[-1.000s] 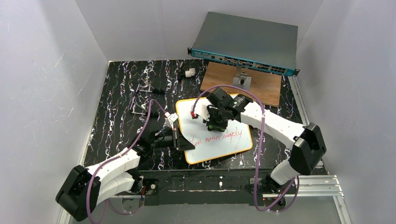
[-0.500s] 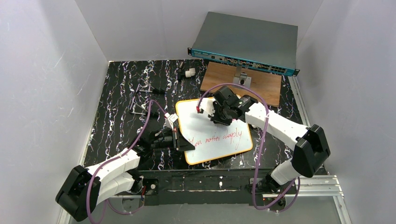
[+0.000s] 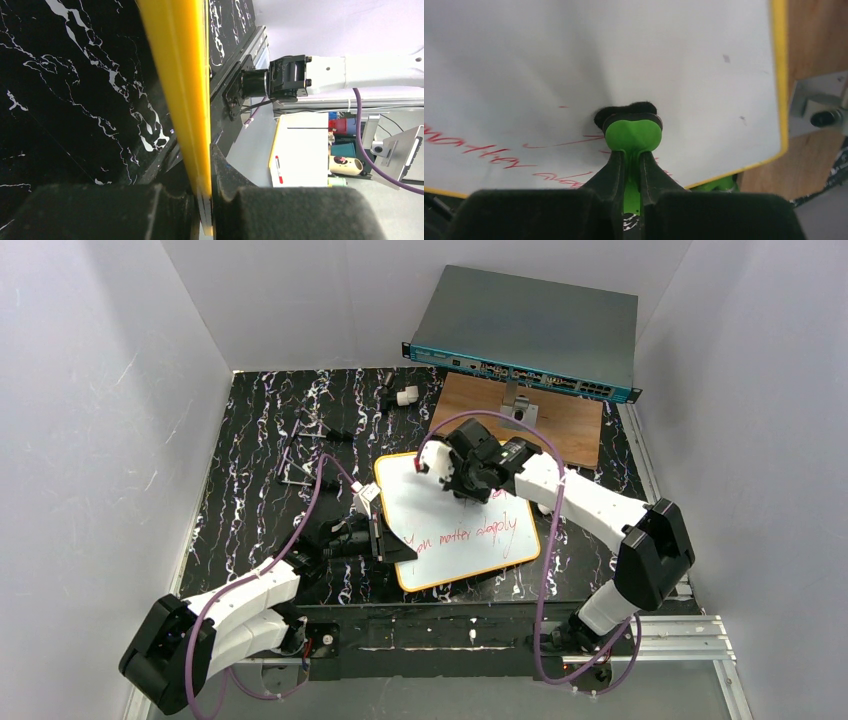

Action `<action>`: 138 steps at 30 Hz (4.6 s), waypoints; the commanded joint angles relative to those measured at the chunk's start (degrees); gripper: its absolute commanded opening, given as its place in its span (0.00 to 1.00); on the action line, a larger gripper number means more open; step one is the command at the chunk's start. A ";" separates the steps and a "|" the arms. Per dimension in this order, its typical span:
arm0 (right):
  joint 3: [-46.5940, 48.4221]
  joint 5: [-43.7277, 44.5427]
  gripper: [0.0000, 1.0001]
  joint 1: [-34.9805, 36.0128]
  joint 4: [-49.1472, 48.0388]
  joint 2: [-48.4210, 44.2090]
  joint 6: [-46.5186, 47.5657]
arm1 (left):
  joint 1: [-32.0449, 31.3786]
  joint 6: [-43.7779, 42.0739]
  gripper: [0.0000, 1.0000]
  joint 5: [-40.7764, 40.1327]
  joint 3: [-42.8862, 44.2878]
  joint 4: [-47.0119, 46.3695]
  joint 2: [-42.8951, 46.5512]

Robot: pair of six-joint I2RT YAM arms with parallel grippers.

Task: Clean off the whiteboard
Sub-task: Erase the whiteboard at the center of the board.

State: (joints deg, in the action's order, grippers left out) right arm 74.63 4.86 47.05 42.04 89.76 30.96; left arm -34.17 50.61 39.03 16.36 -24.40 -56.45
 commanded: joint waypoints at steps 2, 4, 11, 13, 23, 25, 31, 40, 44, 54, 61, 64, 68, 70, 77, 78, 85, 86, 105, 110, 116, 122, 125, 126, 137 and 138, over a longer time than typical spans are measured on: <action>-2.81 5.71 0.01 -3.45 -7.84 -1.00 -0.17 | -1.07 -6.95 0.00 5.31 0.84 -6.75 2.27; -4.08 -2.39 0.01 -3.30 -4.05 -2.44 1.42 | -1.07 -7.00 0.00 5.57 0.77 -7.37 1.73; -2.31 -20.62 0.01 2.42 3.57 -1.30 3.44 | -1.03 -6.82 0.00 5.93 0.93 -8.55 0.48; 1.21 -19.52 0.01 2.52 3.07 0.19 1.08 | -1.07 -6.82 0.00 5.74 0.87 -8.32 0.71; -2.31 7.64 0.01 -3.39 -8.48 1.18 -2.30 | -1.07 -7.64 0.00 5.53 0.87 -6.36 2.15; -4.67 6.15 0.01 -3.54 -7.76 -0.28 -0.04 | -1.07 -7.71 0.00 5.62 0.97 -6.53 1.83; -9.31 -16.46 0.01 -1.60 3.01 -4.33 8.45 | -1.07 -7.80 0.00 5.90 1.02 -7.06 1.11; -8.26 -7.05 0.01 -0.08 -4.02 -2.75 1.75 | -1.07 -7.87 0.00 5.07 0.82 -5.16 3.57; -8.16 4.48 0.01 -4.15 -11.59 -2.84 -4.03 | -1.07 -8.00 0.00 4.83 0.78 -4.59 4.23; -11.65 -18.17 0.01 -3.55 0.29 -5.98 5.75 | -1.07 -8.07 0.00 5.06 1.04 -5.31 3.10; -10.08 -22.24 0.01 1.30 1.39 -3.58 4.98 | -1.07 -8.00 0.00 5.12 1.22 -5.44 2.49; -7.92 -13.21 0.01 -0.16 -2.56 -2.19 0.47 | -1.07 -8.13 0.00 5.05 1.22 -4.98 2.85; -7.71 -5.44 0.01 -4.70 -6.30 -1.83 -2.86 | -1.07 -8.27 0.00 5.08 1.28 -4.72 2.93; -9.70 -0.21 0.01 -5.85 -9.39 -3.40 -2.79 | -1.07 -8.41 0.00 5.09 1.31 -4.77 2.75; -11.43 1.62 0.01 -6.23 -11.39 -5.81 -2.29 | -1.07 -7.98 0.00 5.62 1.90 -5.63 1.00; -10.85 -0.97 0.01 -6.18 -9.69 -5.68 -1.78 | -1.07 -7.94 0.00 5.58 1.98 -5.70 0.96; -8.72 -19.00 0.01 -4.30 -5.85 -5.03 -1.36 | -1.07 -8.05 0.00 5.62 2.36 -4.75 0.71; -7.60 -17.18 0.01 -5.01 -6.96 -4.30 -4.16 | -1.07 -8.01 0.00 5.69 2.44 -4.51 0.68; -9.04 -30.44 0.01 -8.95 -1.05 -5.28 3.42 | -1.16 -9.23 0.00 5.53 5.31 -0.61 -0.39; -5.04 -16.85 0.01 -10.61 -9.63 -3.18 -7.70 | -1.16 -8.80 0.00 5.47 4.70 -0.82 0.33; -7.13 -11.04 0.01 -16.76 -11.31 -4.49 -7.87 | -1.15 -8.61 0.00 5.10 4.03 -0.78 1.31; -9.60 -23.16 0.01 -16.35 -0.80 -4.23 5.31 | -1.15 -9.15 0.00 5.27 4.89 -0.09 0.95; -10.69 -26.67 0.01 -13.25 2.18 -4.62 9.31 | -1.16 -9.11 0.00 5.32 4.78 -0.49 0.90; -10.80 -27.96 0.01 -12.09 3.29 -4.75 10.44 | -1.16 -9.02 0.00 5.28 4.74 -0.73 0.90; -9.79 -20.50 0.01 -12.91 -8.23 -6.90 -3.00 | -1.14 -8.38 0.00 5.10 3.76 -1.97 0.85; -10.37 -17.89 0.01 -13.60 -9.88 -7.38 -4.10 | -1.16 -8.33 0.00 5.10 3.77 -2.18 0.70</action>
State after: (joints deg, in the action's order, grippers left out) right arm 65.65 -21.19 35.81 42.57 84.44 34.30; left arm -33.98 48.14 39.86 18.79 -21.41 -57.17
